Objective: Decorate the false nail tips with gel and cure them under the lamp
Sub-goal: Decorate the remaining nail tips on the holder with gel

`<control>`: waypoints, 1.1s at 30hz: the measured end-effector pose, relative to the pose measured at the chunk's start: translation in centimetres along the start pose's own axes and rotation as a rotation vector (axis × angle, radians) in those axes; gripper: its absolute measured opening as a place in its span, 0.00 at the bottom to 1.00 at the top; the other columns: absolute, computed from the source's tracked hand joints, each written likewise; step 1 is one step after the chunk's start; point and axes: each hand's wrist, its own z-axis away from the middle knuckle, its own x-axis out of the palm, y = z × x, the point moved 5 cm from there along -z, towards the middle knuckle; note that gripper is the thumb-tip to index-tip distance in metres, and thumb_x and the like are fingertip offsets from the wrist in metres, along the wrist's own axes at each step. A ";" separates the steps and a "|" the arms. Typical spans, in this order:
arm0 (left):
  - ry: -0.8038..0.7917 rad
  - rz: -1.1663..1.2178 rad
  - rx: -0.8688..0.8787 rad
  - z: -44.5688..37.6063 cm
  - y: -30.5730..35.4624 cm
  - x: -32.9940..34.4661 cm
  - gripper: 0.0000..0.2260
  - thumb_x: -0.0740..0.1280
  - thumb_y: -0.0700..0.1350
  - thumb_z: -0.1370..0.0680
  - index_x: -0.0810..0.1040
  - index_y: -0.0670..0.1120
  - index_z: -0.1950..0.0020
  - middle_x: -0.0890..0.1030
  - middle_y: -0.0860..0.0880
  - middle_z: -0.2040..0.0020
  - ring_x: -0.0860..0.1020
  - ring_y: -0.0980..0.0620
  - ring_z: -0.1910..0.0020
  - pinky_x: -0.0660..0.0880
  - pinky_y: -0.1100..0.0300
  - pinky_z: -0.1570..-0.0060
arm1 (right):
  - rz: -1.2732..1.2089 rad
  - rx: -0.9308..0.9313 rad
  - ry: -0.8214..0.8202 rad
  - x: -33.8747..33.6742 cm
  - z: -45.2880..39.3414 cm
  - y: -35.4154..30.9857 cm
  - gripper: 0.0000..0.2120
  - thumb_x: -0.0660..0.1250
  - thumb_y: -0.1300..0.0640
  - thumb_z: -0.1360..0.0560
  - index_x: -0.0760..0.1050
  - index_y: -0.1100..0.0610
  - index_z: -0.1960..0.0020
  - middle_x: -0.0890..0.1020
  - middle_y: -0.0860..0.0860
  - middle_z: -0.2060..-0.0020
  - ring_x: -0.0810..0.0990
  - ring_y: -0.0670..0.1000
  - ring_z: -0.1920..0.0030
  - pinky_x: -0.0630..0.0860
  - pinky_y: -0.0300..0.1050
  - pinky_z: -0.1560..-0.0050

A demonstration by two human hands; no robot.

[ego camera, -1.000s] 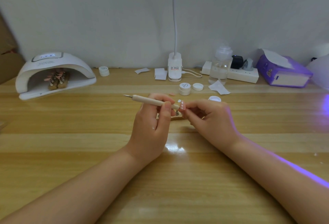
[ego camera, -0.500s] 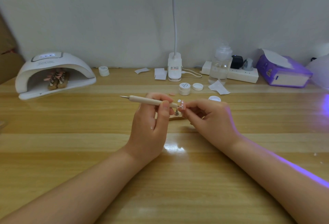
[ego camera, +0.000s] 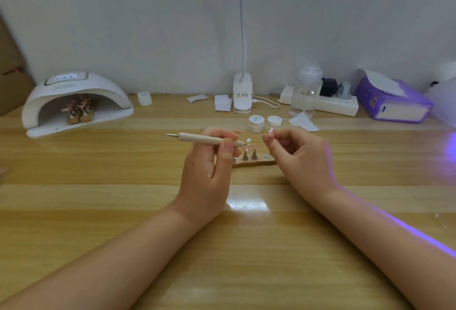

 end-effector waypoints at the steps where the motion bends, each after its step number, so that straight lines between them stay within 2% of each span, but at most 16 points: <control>1: 0.001 0.002 -0.001 0.0 0.0 0.0 0.06 0.56 0.49 0.21 0.71 0.56 0.51 0.79 0.55 0.59 0.80 0.58 0.59 0.76 0.64 0.59 | 0.054 0.016 -0.007 0.0 0.0 0.3 0.04 0.70 0.54 0.26 0.81 0.54 0.58 0.80 0.48 0.71 0.77 0.49 0.70 0.75 0.49 0.66; 5: -0.002 0.006 -0.004 0.0 0.0 0.1 0.06 0.56 0.49 0.21 0.71 0.56 0.51 0.79 0.55 0.59 0.79 0.59 0.59 0.76 0.65 0.59 | 0.287 0.126 -0.074 0.5 -0.1 1.6 0.05 0.69 0.50 0.26 0.81 0.48 0.59 0.74 0.43 0.75 0.72 0.43 0.70 0.66 0.39 0.69; 9: -0.004 0.000 0.001 0.0 0.0 0.0 0.06 0.56 0.49 0.21 0.71 0.56 0.51 0.79 0.55 0.58 0.79 0.59 0.59 0.75 0.66 0.59 | 0.376 0.188 -0.154 0.9 -0.3 2.3 0.06 0.67 0.47 0.26 0.81 0.46 0.58 0.71 0.43 0.75 0.70 0.42 0.70 0.60 0.39 0.72; 16: -0.004 -0.002 -0.018 0.0 -0.3 0.0 0.06 0.56 0.49 0.22 0.72 0.56 0.52 0.80 0.54 0.60 0.79 0.59 0.59 0.75 0.68 0.60 | 0.432 0.200 -0.232 1.1 -0.3 2.6 0.07 0.67 0.45 0.26 0.83 0.46 0.55 0.74 0.44 0.73 0.72 0.44 0.68 0.63 0.38 0.71; 20: -0.004 0.015 -0.039 -0.1 -0.4 0.0 0.06 0.56 0.50 0.22 0.72 0.56 0.52 0.80 0.56 0.59 0.79 0.59 0.59 0.74 0.68 0.60 | 0.491 0.187 -0.228 0.8 -0.4 2.2 0.09 0.67 0.43 0.29 0.80 0.46 0.56 0.74 0.43 0.71 0.73 0.44 0.66 0.64 0.39 0.71; 23: 0.003 0.028 -0.053 -0.2 -0.6 -0.1 0.06 0.56 0.51 0.22 0.72 0.56 0.52 0.80 0.60 0.58 0.79 0.59 0.60 0.74 0.69 0.60 | 0.609 0.082 -0.170 -0.1 -0.7 1.3 0.13 0.67 0.41 0.33 0.76 0.51 0.59 0.73 0.43 0.70 0.74 0.48 0.64 0.65 0.40 0.69; 26: 0.001 0.033 -0.058 -0.2 -0.6 0.0 0.06 0.56 0.51 0.22 0.72 0.56 0.52 0.81 0.58 0.57 0.80 0.59 0.59 0.75 0.66 0.59 | 0.649 -0.038 -0.081 -1.8 -1.3 0.4 0.14 0.67 0.44 0.34 0.72 0.54 0.60 0.69 0.42 0.72 0.72 0.49 0.67 0.63 0.40 0.70; 28: -0.001 0.038 -0.058 -0.2 -0.6 0.0 0.06 0.56 0.51 0.22 0.72 0.56 0.52 0.81 0.58 0.56 0.80 0.58 0.59 0.75 0.66 0.59 | 0.641 -0.023 -0.045 -3.0 -2.1 1.0 0.14 0.68 0.46 0.34 0.73 0.55 0.55 0.71 0.44 0.66 0.72 0.50 0.62 0.65 0.42 0.66; 29: -0.002 0.040 -0.056 -0.2 -0.6 -0.1 0.06 0.56 0.51 0.22 0.72 0.56 0.52 0.81 0.59 0.56 0.80 0.58 0.59 0.75 0.66 0.59 | 0.655 0.015 -0.046 -3.4 -2.5 1.8 0.16 0.68 0.46 0.33 0.74 0.55 0.51 0.73 0.46 0.61 0.73 0.51 0.57 0.66 0.43 0.61; 31: -0.002 0.038 -0.053 -0.2 -0.5 -0.1 0.06 0.56 0.51 0.22 0.72 0.56 0.52 0.80 0.60 0.57 0.80 0.58 0.59 0.75 0.67 0.59 | 0.689 0.162 -0.093 -3.8 -2.9 3.7 0.22 0.69 0.44 0.33 0.74 0.55 0.44 0.73 0.51 0.50 0.71 0.53 0.45 0.65 0.43 0.51; 33: -0.003 0.037 -0.054 -0.2 -0.6 -0.1 0.06 0.56 0.51 0.22 0.72 0.57 0.52 0.80 0.60 0.57 0.79 0.59 0.59 0.75 0.68 0.59 | 0.681 0.309 -0.179 -3.7 -2.9 5.3 0.26 0.68 0.40 0.33 0.74 0.53 0.41 0.72 0.53 0.43 0.68 0.55 0.39 0.64 0.45 0.46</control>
